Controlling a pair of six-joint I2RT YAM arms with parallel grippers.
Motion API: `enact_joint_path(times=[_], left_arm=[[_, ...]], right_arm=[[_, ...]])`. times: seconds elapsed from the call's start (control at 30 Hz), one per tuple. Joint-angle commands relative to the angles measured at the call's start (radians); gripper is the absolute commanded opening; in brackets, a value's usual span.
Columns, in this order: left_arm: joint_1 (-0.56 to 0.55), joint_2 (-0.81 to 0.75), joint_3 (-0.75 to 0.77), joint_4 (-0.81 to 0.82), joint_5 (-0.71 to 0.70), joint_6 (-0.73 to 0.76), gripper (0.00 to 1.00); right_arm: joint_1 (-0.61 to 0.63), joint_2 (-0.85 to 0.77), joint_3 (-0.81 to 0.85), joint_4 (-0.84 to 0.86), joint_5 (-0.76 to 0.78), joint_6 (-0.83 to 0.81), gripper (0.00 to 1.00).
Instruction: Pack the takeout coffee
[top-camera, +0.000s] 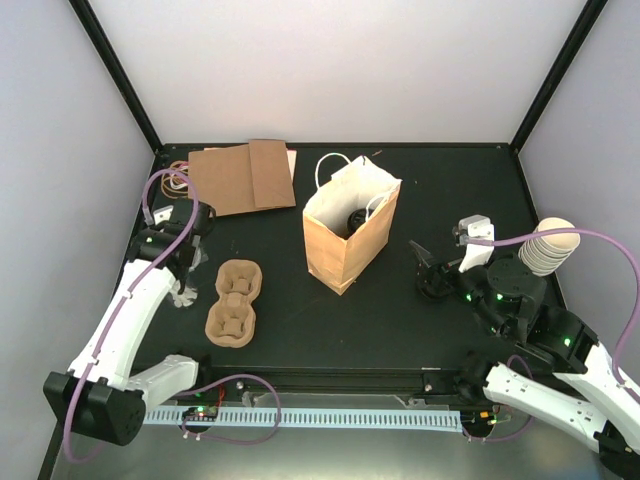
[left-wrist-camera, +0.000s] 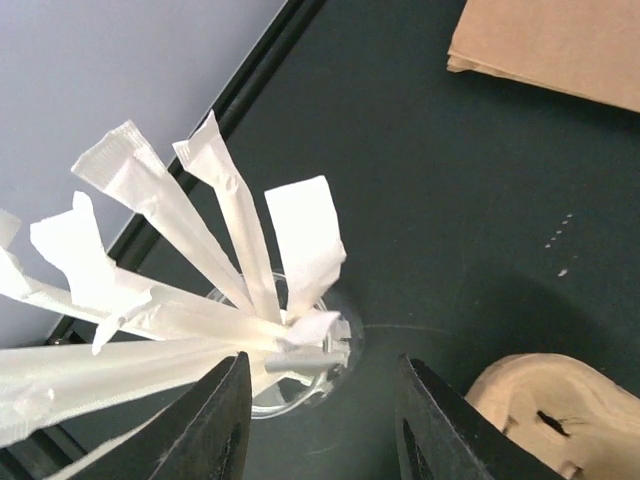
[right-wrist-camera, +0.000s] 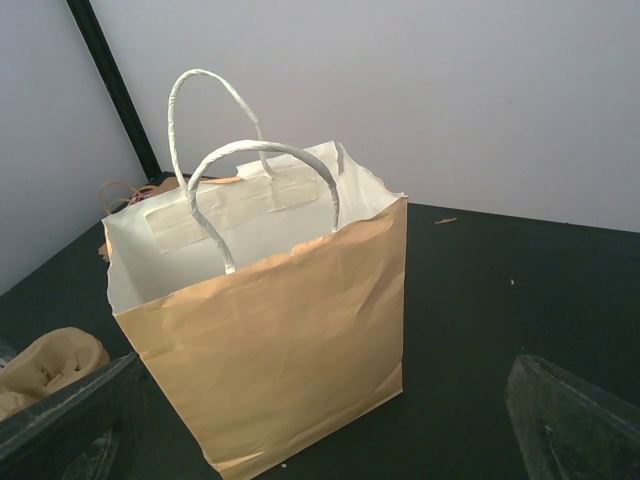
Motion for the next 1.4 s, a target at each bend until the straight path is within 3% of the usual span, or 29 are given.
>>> enact_joint_path(times=[0.0,0.13,0.43,0.67,0.87,1.1,1.37], left_arm=[[0.03,0.021,0.004,0.048,-0.043,0.026,0.38],[0.035,0.021,0.021,0.044,-0.028,0.024,0.25],[0.035,0.014,0.133,-0.061,-0.014,0.013,0.09],[0.035,0.008,0.22,-0.14,-0.019,0.012,0.08],[0.035,-0.023,0.199,-0.1,-0.003,0.036,0.03],[0.034,-0.023,0.327,-0.163,0.025,0.049,0.02],[0.034,-0.058,0.349,-0.168,0.073,0.045,0.02]], right_arm=[[-0.003,-0.01,0.003,0.001,0.014,-0.004,1.0],[-0.003,-0.008,0.004,0.001,0.019,-0.007,1.0],[-0.003,0.003,0.015,0.004,0.014,-0.012,1.0],[-0.003,0.006,0.017,0.005,0.014,-0.016,1.0],[-0.003,0.01,0.015,0.01,0.003,-0.017,1.0],[-0.003,0.008,0.012,0.01,0.013,-0.016,1.0],[-0.003,0.012,0.004,0.018,0.003,-0.01,1.0]])
